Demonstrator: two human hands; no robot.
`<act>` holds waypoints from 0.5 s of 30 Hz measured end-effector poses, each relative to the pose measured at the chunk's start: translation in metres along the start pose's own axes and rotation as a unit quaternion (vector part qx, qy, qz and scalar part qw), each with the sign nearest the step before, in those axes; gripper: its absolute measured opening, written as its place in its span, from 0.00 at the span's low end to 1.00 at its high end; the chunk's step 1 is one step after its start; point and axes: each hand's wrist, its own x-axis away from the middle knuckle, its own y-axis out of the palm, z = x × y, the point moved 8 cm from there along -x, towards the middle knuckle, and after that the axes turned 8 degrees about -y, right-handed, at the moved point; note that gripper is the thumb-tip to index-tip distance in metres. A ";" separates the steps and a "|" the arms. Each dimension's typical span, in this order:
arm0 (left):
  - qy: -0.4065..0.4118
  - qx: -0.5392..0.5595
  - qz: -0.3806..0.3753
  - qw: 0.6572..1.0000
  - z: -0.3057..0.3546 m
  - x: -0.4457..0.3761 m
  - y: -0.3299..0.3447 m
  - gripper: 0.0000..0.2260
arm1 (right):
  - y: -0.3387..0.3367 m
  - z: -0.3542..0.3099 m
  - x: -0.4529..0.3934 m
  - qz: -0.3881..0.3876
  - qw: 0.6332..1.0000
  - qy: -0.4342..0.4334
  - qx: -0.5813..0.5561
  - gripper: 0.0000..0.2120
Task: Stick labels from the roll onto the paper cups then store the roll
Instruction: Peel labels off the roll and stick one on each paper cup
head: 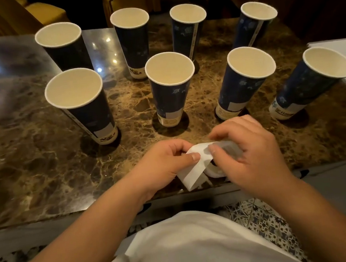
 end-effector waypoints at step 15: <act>0.127 -0.058 -0.019 0.990 0.024 0.010 0.006 0.07 | 0.009 0.010 0.003 -0.119 0.986 0.110 0.033 0.11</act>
